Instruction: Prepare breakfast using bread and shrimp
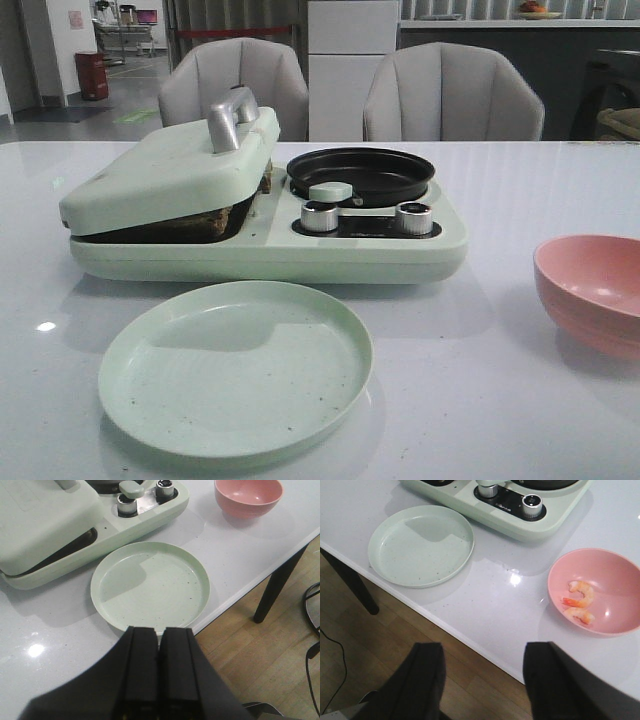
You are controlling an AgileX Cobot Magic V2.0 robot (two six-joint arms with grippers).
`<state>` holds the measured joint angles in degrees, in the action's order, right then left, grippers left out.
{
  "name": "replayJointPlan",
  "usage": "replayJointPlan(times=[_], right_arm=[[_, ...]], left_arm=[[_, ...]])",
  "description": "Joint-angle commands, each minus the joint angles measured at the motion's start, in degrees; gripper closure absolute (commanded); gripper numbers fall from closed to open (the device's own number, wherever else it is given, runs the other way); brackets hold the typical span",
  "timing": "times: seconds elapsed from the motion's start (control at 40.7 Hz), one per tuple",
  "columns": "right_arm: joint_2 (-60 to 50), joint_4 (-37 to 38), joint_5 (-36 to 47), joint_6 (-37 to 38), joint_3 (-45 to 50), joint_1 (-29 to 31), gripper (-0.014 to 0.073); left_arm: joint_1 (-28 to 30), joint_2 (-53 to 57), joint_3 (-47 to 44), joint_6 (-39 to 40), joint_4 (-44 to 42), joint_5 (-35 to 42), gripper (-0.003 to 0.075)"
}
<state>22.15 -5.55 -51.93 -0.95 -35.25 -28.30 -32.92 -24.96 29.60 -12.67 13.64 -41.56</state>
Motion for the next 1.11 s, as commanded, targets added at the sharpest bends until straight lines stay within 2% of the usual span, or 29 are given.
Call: replayJointPlan(times=[0.0, 0.221, 0.319, 0.491, 0.639, 0.909, 1.081], right_arm=[[0.47, 0.11, 5.01, 0.03, -1.57, 0.24, 0.0135], [0.95, -1.1, 5.17, 0.1, -1.57, 0.24, 0.0135], [4.73, -0.63, 5.12, 2.35, -1.68, 0.24, 0.0135], [18.7, 10.78, 5.07, 8.08, -2.87, 0.35, 0.0181], [29.78, 19.9, 4.22, 16.37, -6.45, 1.22, 0.0188], [46.0, 18.74, 5.54, 16.84, -16.97, 15.22, 0.0188], [53.55, 11.87, 5.45, 8.82, -20.31, 25.02, 0.0181]], left_arm=[[-0.19, -0.42, 1.63, 0.21, 1.17, 3.85, 0.062], [-0.19, -0.42, 1.63, 0.21, 1.17, 3.85, 0.062], [-0.19, -0.42, 1.63, 0.21, 1.17, 3.85, 0.062], [-0.19, -0.42, 1.63, 0.21, 1.17, 3.85, 0.062], [-0.19, -0.42, 1.63, 0.21, 1.17, 3.85, 0.062], [-0.19, -0.42, 1.63, 0.21, 1.17, 3.85, 0.062], [-0.19, -0.42, 1.63, 0.21, 1.17, 3.85, 0.062]])
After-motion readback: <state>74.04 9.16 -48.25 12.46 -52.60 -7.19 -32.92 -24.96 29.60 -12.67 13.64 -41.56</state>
